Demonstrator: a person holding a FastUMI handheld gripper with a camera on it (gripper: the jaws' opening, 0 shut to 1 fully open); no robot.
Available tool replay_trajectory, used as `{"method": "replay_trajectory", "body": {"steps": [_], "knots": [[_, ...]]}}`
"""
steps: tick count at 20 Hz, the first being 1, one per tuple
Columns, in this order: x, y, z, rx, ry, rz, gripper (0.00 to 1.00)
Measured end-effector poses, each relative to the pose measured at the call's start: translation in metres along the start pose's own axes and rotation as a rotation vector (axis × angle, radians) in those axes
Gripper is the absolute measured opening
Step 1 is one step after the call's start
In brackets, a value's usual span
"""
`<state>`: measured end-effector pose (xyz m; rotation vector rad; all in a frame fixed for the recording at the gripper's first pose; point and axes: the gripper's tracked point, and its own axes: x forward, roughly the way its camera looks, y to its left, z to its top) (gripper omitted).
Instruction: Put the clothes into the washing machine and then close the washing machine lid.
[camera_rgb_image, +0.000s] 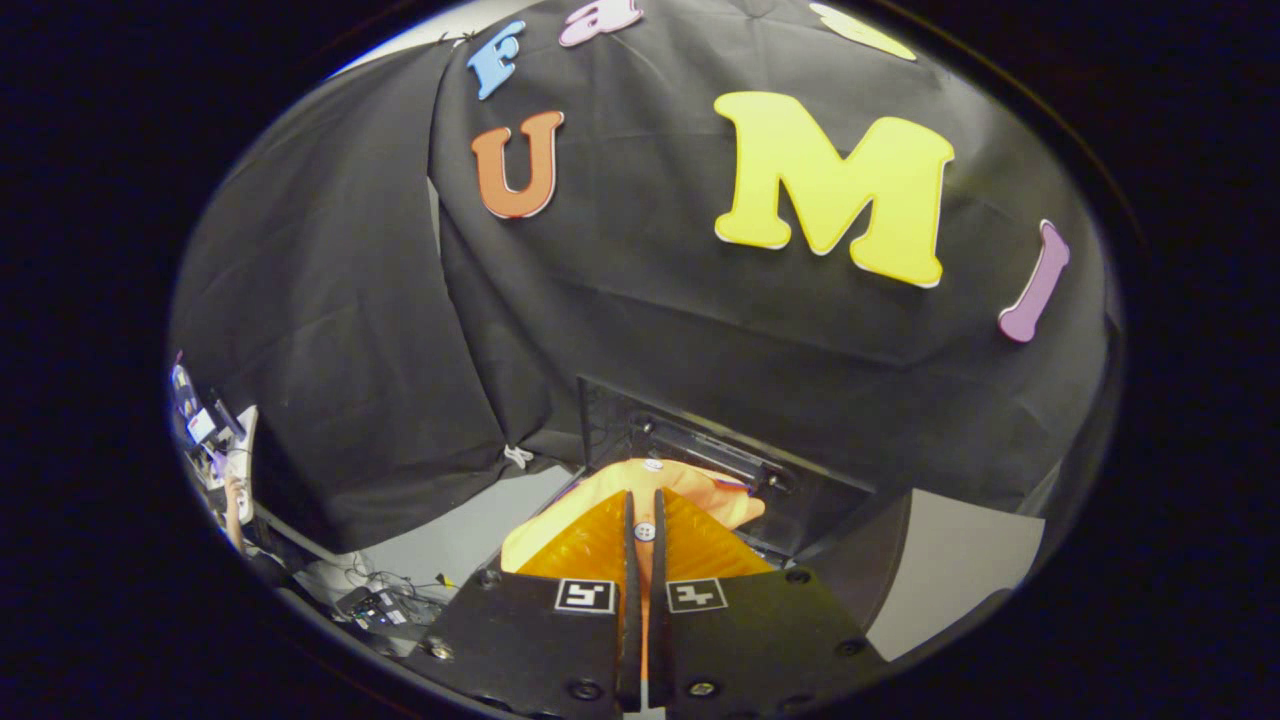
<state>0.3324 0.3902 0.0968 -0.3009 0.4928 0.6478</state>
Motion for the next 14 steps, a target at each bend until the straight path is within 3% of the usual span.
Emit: {"method": "replay_trajectory", "body": {"steps": [14], "knots": [[0.108, 0.004, -0.086, 0.084, 0.157, -0.039, 0.06]]}}
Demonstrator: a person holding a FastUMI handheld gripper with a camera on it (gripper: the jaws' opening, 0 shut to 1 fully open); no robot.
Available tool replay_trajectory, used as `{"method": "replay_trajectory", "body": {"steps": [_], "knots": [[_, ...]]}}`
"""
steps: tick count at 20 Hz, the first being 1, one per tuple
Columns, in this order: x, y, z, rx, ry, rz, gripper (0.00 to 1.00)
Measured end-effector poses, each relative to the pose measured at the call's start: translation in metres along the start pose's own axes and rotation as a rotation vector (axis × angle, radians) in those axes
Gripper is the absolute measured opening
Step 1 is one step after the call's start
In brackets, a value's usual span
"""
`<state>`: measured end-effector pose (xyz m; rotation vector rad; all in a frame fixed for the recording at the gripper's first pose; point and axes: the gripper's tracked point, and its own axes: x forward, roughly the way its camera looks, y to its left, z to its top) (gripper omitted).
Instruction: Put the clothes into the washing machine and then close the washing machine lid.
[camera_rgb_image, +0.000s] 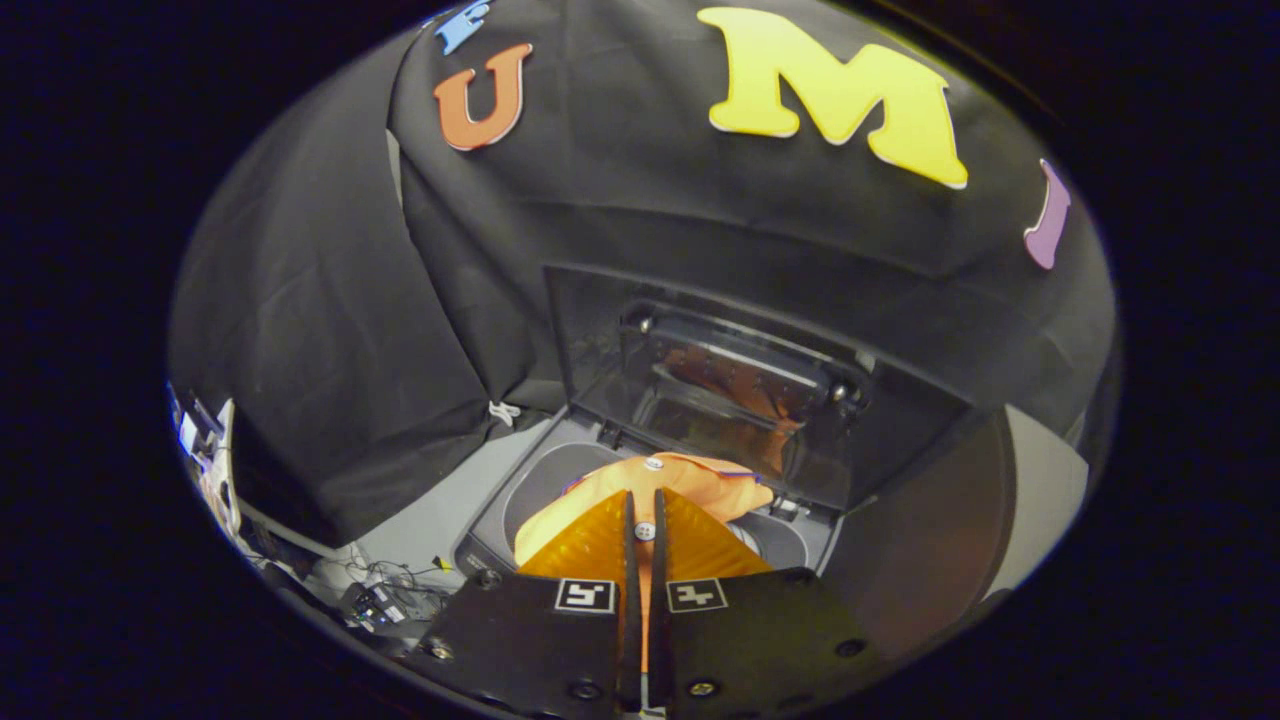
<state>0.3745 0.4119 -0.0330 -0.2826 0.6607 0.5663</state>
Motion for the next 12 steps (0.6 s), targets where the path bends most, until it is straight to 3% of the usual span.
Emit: {"method": "replay_trajectory", "body": {"steps": [5, 12], "knots": [[0.043, 0.003, -0.030, 0.098, 0.043, -0.004, 0.06], [0.060, 0.006, -0.050, 0.043, 0.096, -0.017, 0.06]]}}
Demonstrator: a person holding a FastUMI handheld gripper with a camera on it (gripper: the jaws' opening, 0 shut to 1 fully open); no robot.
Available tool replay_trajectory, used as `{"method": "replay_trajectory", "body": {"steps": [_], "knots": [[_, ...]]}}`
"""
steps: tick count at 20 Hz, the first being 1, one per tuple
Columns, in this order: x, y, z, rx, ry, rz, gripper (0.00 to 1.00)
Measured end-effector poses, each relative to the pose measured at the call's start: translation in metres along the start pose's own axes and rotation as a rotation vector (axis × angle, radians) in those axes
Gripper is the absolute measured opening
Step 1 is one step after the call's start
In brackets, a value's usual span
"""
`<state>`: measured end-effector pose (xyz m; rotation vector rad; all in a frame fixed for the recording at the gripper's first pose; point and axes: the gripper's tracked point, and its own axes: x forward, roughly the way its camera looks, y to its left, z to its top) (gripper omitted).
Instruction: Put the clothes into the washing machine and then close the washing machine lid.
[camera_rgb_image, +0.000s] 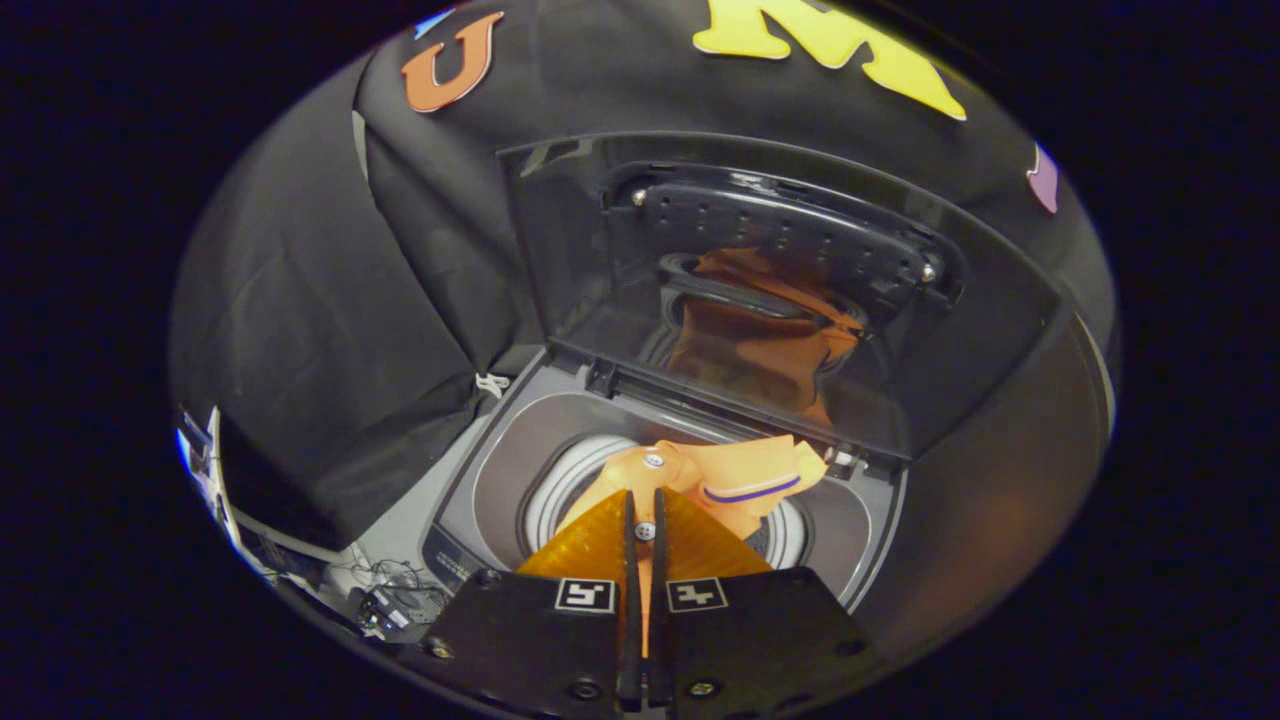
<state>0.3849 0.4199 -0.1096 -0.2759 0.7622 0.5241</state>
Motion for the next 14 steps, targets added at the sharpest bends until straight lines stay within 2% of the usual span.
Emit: {"method": "replay_trajectory", "body": {"steps": [12, 14], "knots": [[0.002, -0.001, 0.001, 0.007, 0.005, -0.001, 0.06], [0.007, -0.010, -0.005, 0.020, 0.032, -0.042, 0.06]]}}
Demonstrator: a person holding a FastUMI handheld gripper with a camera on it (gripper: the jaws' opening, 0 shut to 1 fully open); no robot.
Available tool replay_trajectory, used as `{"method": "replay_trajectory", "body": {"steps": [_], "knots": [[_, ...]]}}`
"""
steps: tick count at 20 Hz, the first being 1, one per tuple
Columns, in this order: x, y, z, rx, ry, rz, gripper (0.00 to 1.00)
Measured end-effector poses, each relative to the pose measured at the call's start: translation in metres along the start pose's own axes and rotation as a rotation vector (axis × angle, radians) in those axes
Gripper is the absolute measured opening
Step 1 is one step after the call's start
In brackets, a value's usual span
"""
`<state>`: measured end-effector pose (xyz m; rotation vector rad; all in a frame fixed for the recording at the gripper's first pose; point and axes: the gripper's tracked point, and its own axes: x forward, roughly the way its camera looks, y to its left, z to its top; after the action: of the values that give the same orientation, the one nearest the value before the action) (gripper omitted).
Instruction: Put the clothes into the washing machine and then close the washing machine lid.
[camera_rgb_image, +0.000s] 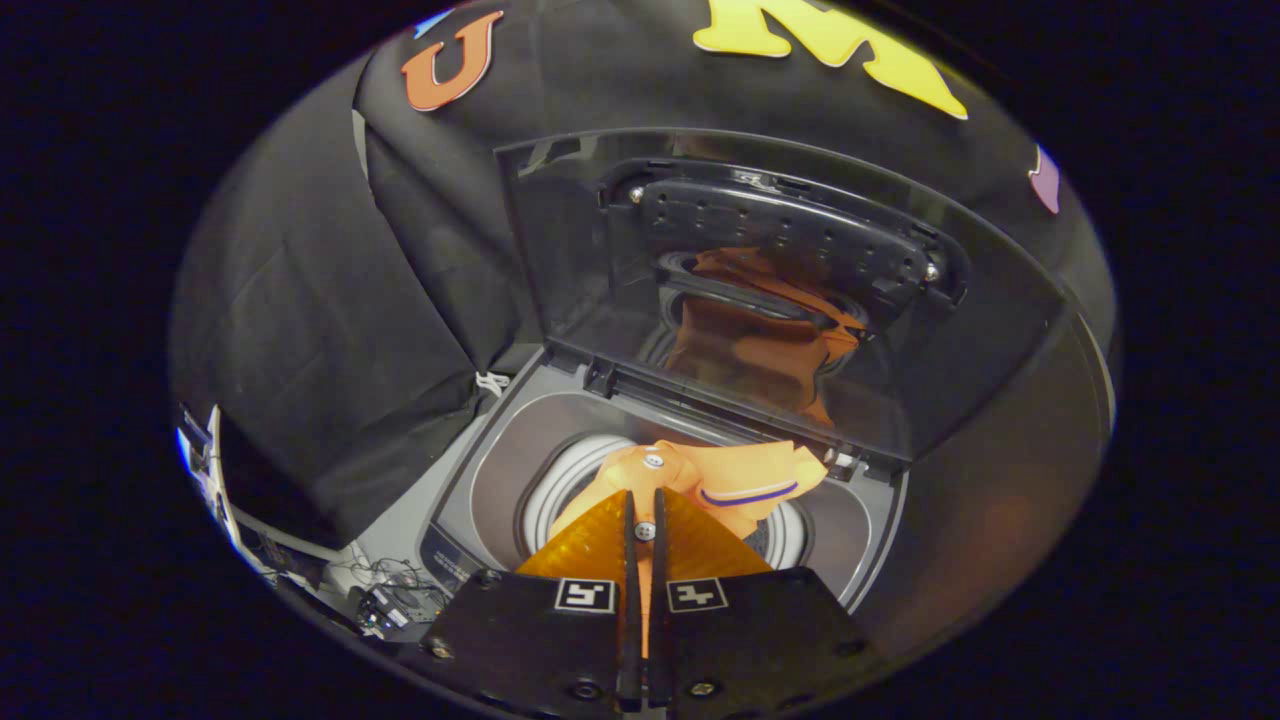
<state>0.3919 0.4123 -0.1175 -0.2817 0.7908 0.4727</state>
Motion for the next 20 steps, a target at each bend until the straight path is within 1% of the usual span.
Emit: {"method": "replay_trajectory", "body": {"steps": [1, 2, 3, 4, 7, 9, 14, 16, 18, 20], "knots": [[0.005, 0.005, 0.001, 0.022, 0.023, 0.010, 0.30], [0.000, 0.001, -0.002, 0.043, 0.031, 0.017, 0.54], [0.004, -0.001, -0.004, 0.054, 0.035, 0.009, 0.79], [0.003, -0.002, -0.003, 0.061, 0.027, 0.007, 1.00], [-0.010, -0.005, 0.009, 0.056, -0.003, 0.016, 1.00], [-0.024, -0.008, 0.027, 0.051, -0.037, 0.018, 1.00], [-0.076, -0.015, 0.090, 0.042, -0.142, 0.033, 1.00], [-0.098, -0.014, 0.115, 0.066, -0.183, 0.050, 1.00], [-0.112, -0.023, 0.141, 0.096, -0.242, 0.060, 1.00], [-0.114, -0.031, 0.164, 0.114, -0.273, 0.047, 1.00]]}}
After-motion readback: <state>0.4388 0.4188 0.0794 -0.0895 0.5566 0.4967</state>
